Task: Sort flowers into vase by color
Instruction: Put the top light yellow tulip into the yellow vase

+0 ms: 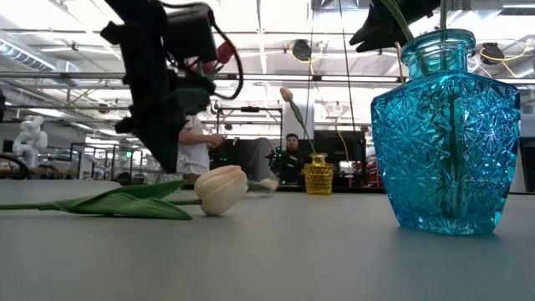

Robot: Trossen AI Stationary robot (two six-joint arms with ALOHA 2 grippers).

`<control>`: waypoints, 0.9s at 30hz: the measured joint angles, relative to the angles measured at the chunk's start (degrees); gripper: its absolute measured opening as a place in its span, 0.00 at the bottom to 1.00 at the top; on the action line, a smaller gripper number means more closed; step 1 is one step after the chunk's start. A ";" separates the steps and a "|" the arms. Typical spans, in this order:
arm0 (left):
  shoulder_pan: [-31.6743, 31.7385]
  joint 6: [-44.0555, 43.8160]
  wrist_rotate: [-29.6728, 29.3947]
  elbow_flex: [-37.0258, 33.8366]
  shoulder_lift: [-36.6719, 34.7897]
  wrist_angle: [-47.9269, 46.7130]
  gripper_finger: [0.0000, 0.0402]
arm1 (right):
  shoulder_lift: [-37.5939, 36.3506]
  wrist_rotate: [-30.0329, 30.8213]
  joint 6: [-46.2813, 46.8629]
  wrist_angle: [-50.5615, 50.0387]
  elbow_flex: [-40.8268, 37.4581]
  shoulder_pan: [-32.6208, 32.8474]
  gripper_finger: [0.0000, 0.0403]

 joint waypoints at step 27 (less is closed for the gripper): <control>-3.24 11.75 -8.53 15.77 -0.05 -3.35 0.00 | -0.02 -0.01 0.23 -0.02 0.00 -0.01 0.36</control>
